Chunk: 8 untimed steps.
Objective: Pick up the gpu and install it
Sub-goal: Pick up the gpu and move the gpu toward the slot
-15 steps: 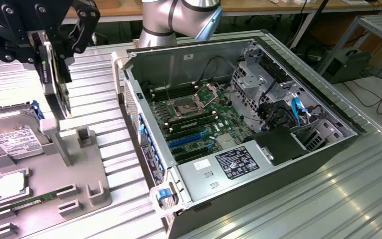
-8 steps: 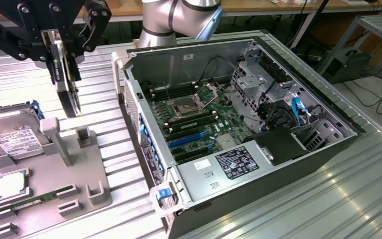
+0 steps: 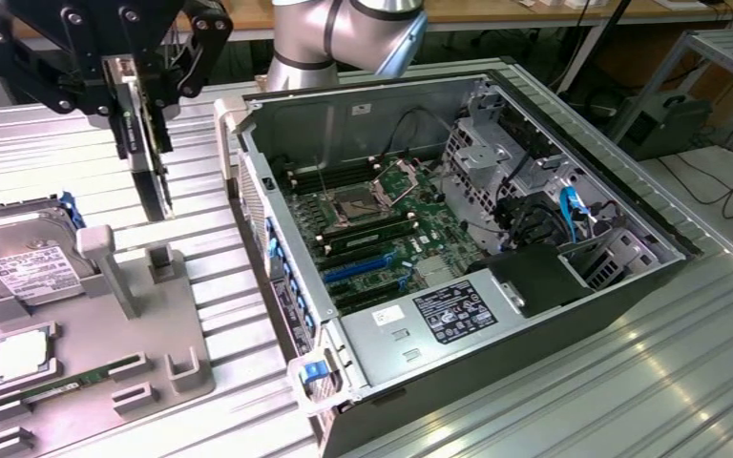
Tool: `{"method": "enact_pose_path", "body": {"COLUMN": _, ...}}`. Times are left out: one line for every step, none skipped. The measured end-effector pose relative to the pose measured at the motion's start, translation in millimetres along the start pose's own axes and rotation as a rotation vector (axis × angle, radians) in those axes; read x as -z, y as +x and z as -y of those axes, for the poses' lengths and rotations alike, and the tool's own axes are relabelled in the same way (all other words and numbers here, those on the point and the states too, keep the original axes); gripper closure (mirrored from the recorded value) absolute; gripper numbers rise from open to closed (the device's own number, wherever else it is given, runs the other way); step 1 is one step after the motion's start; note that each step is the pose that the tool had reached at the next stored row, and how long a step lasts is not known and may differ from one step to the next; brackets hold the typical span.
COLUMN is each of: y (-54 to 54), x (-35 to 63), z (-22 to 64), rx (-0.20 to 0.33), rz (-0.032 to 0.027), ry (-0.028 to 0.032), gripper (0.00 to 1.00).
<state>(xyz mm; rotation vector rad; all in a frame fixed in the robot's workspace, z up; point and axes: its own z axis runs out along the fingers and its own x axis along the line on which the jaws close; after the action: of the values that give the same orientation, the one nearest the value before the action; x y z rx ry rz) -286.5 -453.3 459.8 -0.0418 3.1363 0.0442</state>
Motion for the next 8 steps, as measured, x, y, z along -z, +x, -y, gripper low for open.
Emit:
{"method": "enact_pose_path", "body": {"y": -1.9, "x": 0.0, "z": 0.0, "rx": 0.0, "rz": 0.0, "ry": 0.0, "gripper": 0.71}}
{"method": "enact_pose_path", "body": {"y": -5.0, "x": -0.1, "z": 0.1, "rx": 0.0, "rz": 0.0, "ry": 0.0, "gripper": 0.71}}
{"method": "enact_pose_path", "body": {"y": -9.1, "x": -0.1, "z": 0.3, "rx": 0.0, "rz": 0.0, "ry": -0.0001, "gripper": 0.71}}
{"method": "enact_pose_path", "body": {"y": -11.5, "x": -0.1, "z": 0.3, "rx": 0.0, "rz": 0.0, "ry": 0.0, "gripper": 0.71}}
{"method": "enact_pose_path", "body": {"y": -13.2, "x": -0.1, "z": 0.3, "rx": 0.0, "rz": 0.0, "ry": 0.0, "gripper": 0.71}}
{"method": "enact_pose_path", "body": {"y": -15.3, "x": -0.1, "z": 0.4, "rx": 0.0, "rz": 0.0, "ry": 0.0, "gripper": 0.71}}
{"method": "enact_pose_path", "body": {"y": -17.2, "x": -0.2, "z": 0.5, "rx": 0.0, "rz": 0.0, "ry": 0.0, "gripper": 0.71}}
{"method": "enact_pose_path", "body": {"y": -19.1, "x": -0.2, "z": 0.5, "rx": 0.0, "rz": 0.0, "ry": 0.0, "gripper": 0.71}}
